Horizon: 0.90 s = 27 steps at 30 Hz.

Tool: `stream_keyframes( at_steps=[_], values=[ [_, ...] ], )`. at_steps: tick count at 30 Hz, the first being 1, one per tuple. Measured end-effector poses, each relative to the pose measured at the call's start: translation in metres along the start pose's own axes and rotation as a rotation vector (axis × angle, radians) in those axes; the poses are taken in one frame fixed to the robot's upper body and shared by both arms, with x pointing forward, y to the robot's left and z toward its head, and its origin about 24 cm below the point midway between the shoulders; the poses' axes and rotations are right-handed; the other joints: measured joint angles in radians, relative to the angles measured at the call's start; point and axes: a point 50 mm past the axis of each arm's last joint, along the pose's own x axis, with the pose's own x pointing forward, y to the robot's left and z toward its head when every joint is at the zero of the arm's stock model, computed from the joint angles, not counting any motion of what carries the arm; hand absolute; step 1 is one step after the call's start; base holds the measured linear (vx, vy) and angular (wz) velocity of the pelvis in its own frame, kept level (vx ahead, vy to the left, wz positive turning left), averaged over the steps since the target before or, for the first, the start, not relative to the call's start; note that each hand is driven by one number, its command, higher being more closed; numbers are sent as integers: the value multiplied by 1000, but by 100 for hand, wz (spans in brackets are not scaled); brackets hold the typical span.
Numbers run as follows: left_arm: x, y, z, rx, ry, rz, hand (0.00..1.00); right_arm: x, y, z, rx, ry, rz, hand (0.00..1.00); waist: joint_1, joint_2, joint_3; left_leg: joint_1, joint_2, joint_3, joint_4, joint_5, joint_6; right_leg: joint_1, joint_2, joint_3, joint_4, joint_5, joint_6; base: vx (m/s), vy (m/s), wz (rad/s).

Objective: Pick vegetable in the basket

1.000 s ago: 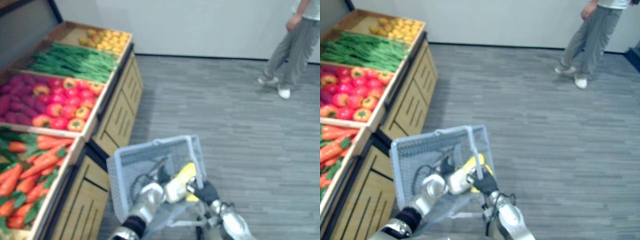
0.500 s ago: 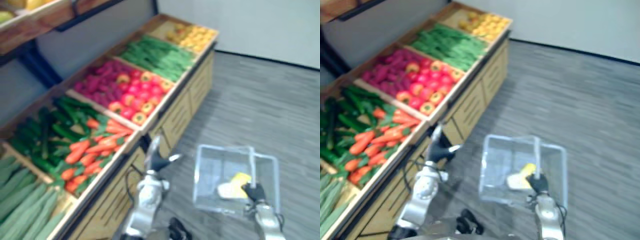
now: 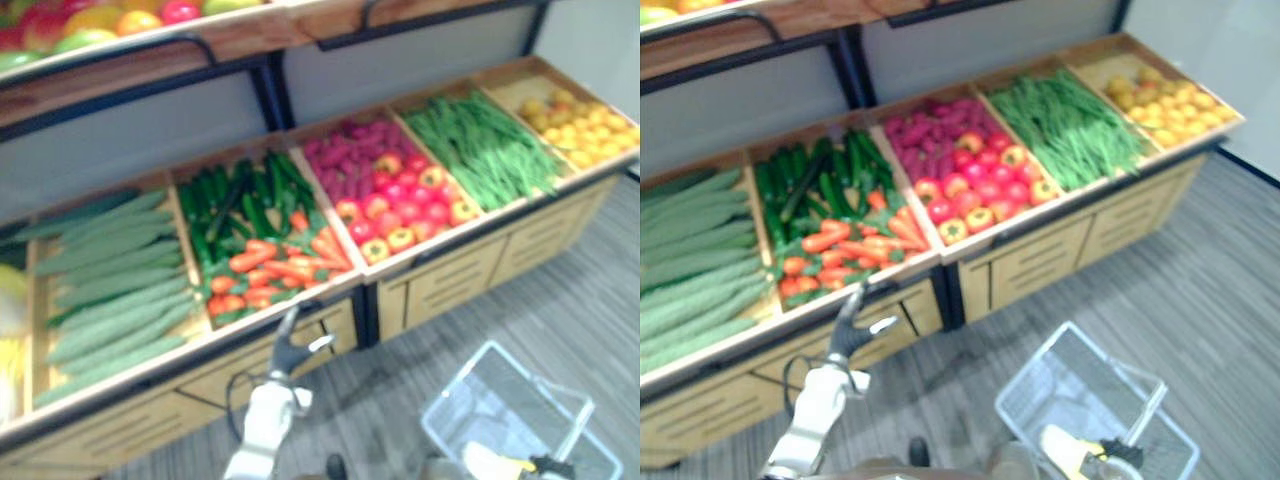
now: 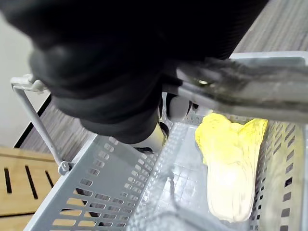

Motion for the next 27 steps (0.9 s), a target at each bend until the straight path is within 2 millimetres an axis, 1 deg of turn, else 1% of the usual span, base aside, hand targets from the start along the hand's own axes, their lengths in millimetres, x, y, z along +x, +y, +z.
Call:
stream_keyframes(
  at_steps=[1, 2, 3, 4, 5, 6, 7, 8, 9, 10, 11, 12, 13, 14, 15, 16, 17, 18, 19, 20, 21, 22, 23, 24, 25, 27],
  values=[
    [-1, -1, -1, -14, 8, 10, 0, -1, -2, -2, 4, 4, -6, 100, 10, 12, -7, 10, 30, 29, -11, 17, -21, 11, 12, -26, -10, 6, -11, 101, -370, 102],
    [-2, 0, -1, -39, 16, 35, 0, -1, -5, -5, 2, 9, -13, 100, 15, 34, -17, 19, 80, 61, -26, 44, -55, 44, 38, -77, -28, 11, -22, 96, -312, 92],
    [-1, 2, 0, -57, 15, 62, 0, -2, -6, -6, -1, 7, -11, 100, 21, 37, -20, 33, 115, 84, -47, 59, -77, 72, 58, -119, -41, 13, -31, 68, -300, 91],
    [0, 4, 1, -62, 14, 78, 0, -3, -4, -6, -3, 4, -2, 100, 25, 37, -20, 38, 131, 97, -53, 66, -87, 83, 67, -136, -48, 14, -33, 45, -226, 71],
    [2, 7, 2, -62, 10, 105, 0, -5, 0, -7, -1, -2, 12, 100, 33, 30, -22, 36, 153, 133, -49, 72, -80, 94, 76, -166, -57, 14, -39, 28, -154, 55],
    [4, 12, 2, -60, 12, 138, 0, -6, 3, -9, -8, -4, 29, 100, 32, 18, -27, 33, 171, 211, -29, 72, -67, 99, 73, -189, -67, 12, -51, 37, -112, 50],
    [6, 15, 3, -60, 11, 159, 0, -7, 4, -11, -11, -1, 35, 100, 31, 12, -28, 33, 178, 260, -10, 69, -62, 100, 67, -199, -68, 9, -56, 52, -32, 52],
    [10, 21, 4, -59, 9, 200, 0, -8, 3, -15, -14, 11, 35, 100, 27, 4, -31, 36, 184, 352, 39, 54, -38, 104, 51, -220, -68, 5, -62, 74, 57, 57],
    [17, 28, 5, -50, 9, 248, 0, -8, -1, -20, -17, 30, 26, 100, 16, 0, -32, 42, 177, 415, 56, 41, -32, 112, 32, -238, -71, 2, -57, 69, 96, 57],
    [19, 33, 5, -44, 8, 276, 0, -8, -3, -21, -17, 34, 20, 100, 13, -2, -31, 42, 171, 423, 54, 42, -35, 114, 25, -240, -71, 0, -54, 64, 145, 35],
    [22, 45, 4, -32, 15, 335, 0, -9, -2, -24, -13, 41, 24, 100, 5, -6, -33, 49, 150, 425, 28, 48, -41, 120, 10, -245, -79, 6, -42, 56, 113, 14],
    [25, 49, 5, -21, 16, 349, 0, -10, -2, -25, -12, 44, 24, 100, 0, -7, -34, 51, 136, 422, 2, 54, -43, 131, 7, -248, -88, 12, -33, 98, 181, 27],
    [35, 59, 11, 16, -4, 377, 0, -12, -6, -33, -1, 62, 15, 100, -10, -15, -45, 65, 88, 399, -76, 87, -36, 140, -12, -266, -115, 24, -14, 109, 157, 40],
    [39, 63, 16, 42, -22, 383, 0, -12, -8, -35, 15, 71, 8, 100, -18, -13, -48, 77, 68, 394, -115, 106, -31, 148, -20, -276, -121, 26, -11, 107, 177, 57],
    [45, 67, 24, 72, -51, 388, 0, -13, -10, -37, 34, 82, -2, 100, -28, -24, -44, 82, 49, 377, -154, 119, -28, 145, -30, -289, -110, 27, -11, 87, 162, 60],
    [58, 71, 37, 101, -87, 397, 0, -14, -10, -40, 56, 92, -10, 100, -37, -33, -38, 76, 41, 349, -154, 112, -27, 118, -47, -291, -38, 26, -11, 64, 134, 54],
    [62, 72, 41, 120, -96, 401, 0, -14, -10, -39, 64, 92, -10, 100, -45, -36, -37, 75, 40, 340, -154, 111, -27, 97, -53, -287, 14, 26, -11, 67, 118, 57],
    [71, 78, 52, 167, -131, 405, 0, -14, -8, -38, 79, 90, -5, 100, -53, -37, -29, 72, 43, 305, -148, 111, -22, 23, -63, -254, 149, 15, -21, 50, 42, 46],
    [76, 81, 59, 191, -150, 409, 0, -15, -7, -40, 80, 95, -2, 100, -67, -39, -28, 65, 50, 292, -148, 113, -21, -3, -53, -214, 171, -9, -47, 51, 26, 49],
    [79, 84, 62, 204, -159, 417, 0, -15, -7, -40, 79, 95, -2, 100, -75, -45, -27, 62, 54, 289, -148, 115, -20, -4, -41, -204, 145, -14, -53, 42, -23, 34],
    [82, 92, 70, 252, -179, 439, 0, -16, -6, -41, 77, 90, 3, 100, -75, -65, -30, 55, 50, 289, -148, 117, -24, -5, -33, -205, 62, 7, -46, 31, -50, 21],
    [84, 97, 74, 274, -194, 448, 0, -16, -4, -41, 75, 86, 9, 100, -74, -82, -26, 55, 40, 289, -148, 118, -27, -8, -36, -203, 24, 37, -47, 46, -103, 11],
    [84, 101, 76, 316, -202, 461, 0, -15, -2, -38, 61, 72, 19, 100, -76, -79, -18, 51, 39, 290, -148, 122, -33, 3, -39, -197, -8, 26, -30, 79, -105, -9],
    [84, 103, 77, 352, -204, 468, 0, -14, -3, -34, 50, 51, 23, 100, -72, -65, -10, 48, 51, 297, -148, 126, -39, 8, -22, -189, -40, 33, -23, 83, -104, -11],
    [84, 103, 77, 368, -207, 468, 0, -13, -3, -31, 48, 39, 24, 100, -72, -50, 0, 47, 56, 299, -150, 128, -41, 9, -16, -188, -45, 37, -27, 69, -91, -23],
    [84, 102, 79, 429, -219, 465, 0, -9, -3, -19, 40, 4, 25, 100, -74, -4, 18, 45, 75, 323, -153, 130, -48, 8, 8, -175, -74, 56, -36, 35, -73, -26]
  ],
)
